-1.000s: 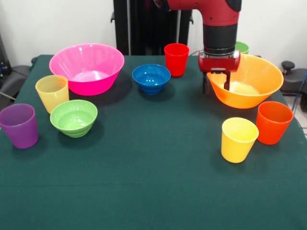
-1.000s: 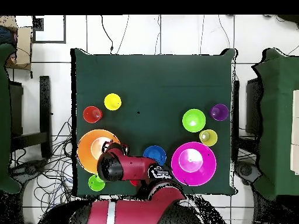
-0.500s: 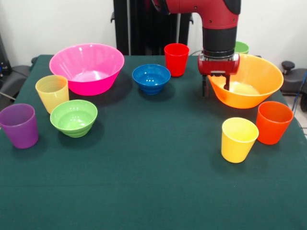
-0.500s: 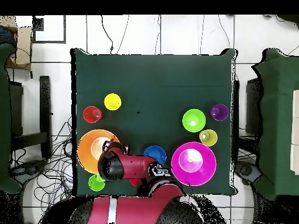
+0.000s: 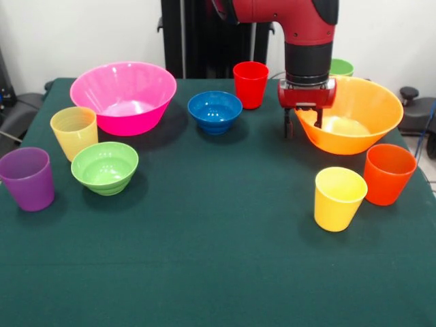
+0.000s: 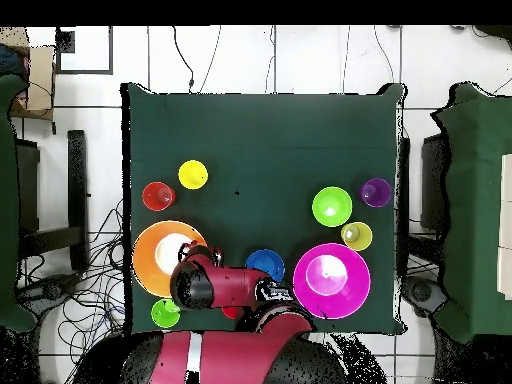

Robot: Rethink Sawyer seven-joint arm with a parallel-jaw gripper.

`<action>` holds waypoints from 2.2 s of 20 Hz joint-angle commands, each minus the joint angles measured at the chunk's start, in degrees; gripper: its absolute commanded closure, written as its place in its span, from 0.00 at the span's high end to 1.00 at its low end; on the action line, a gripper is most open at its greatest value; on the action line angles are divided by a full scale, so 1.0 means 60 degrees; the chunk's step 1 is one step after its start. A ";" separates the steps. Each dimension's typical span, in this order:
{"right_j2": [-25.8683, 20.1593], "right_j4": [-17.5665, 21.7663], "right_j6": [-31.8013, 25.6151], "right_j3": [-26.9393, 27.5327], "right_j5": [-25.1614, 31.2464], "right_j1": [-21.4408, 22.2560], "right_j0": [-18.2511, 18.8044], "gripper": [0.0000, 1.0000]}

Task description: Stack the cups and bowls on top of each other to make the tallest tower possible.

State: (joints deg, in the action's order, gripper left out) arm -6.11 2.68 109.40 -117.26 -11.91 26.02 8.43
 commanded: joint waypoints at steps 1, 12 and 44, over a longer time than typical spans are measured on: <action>-0.0216 0.0422 0.0852 0.0904 0.0003 -0.0331 0.0014 1.00; -0.0089 0.0424 0.0872 0.0954 0.0077 -0.0273 -0.0071 1.00; -0.0131 0.0575 0.0968 0.0961 0.0043 -0.0301 0.0008 0.00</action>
State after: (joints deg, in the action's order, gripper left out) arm -4.83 4.62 109.40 -117.24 -11.90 26.60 7.93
